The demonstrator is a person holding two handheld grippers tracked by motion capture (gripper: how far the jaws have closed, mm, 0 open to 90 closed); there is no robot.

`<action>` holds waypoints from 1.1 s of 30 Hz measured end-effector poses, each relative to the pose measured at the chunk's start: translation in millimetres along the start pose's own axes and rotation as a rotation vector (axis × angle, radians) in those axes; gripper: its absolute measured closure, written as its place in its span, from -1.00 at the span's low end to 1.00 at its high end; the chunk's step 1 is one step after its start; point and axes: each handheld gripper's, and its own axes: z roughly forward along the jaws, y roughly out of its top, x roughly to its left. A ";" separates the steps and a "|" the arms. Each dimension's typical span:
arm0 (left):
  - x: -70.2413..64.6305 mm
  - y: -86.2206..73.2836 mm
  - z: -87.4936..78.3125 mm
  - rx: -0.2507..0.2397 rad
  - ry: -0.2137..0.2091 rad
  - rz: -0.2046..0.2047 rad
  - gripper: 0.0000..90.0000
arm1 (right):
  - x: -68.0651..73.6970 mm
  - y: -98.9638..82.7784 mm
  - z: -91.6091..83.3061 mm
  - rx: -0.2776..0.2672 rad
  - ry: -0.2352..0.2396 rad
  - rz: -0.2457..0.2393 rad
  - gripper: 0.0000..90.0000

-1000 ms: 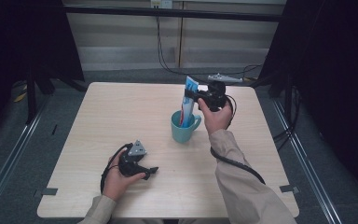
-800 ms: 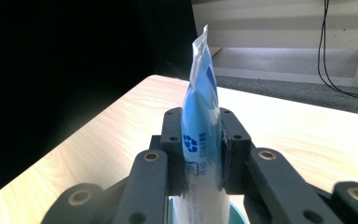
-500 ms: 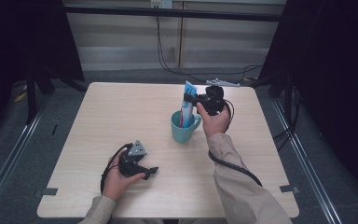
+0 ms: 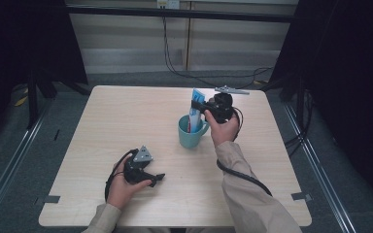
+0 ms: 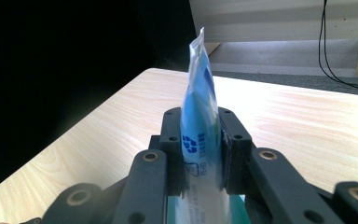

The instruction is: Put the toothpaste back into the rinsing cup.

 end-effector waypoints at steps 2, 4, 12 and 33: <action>0.0 0.0 0.0 0.000 0.000 0.000 -0.63 | -0.8 -1.7 -0.1 0.000 -0.003 0.005 0.66; -0.1 0.0 -0.1 0.001 0.000 -0.001 -0.63 | -1.9 -3.6 0.5 0.004 0.000 0.010 0.65; 0.0 0.0 -0.1 0.002 0.000 -0.002 -0.63 | -3.6 -4.6 0.2 0.001 0.000 0.009 0.65; 0.1 0.1 -0.1 0.003 0.002 -0.001 -0.63 | -17.1 -6.1 -8.2 0.001 -0.015 0.006 0.59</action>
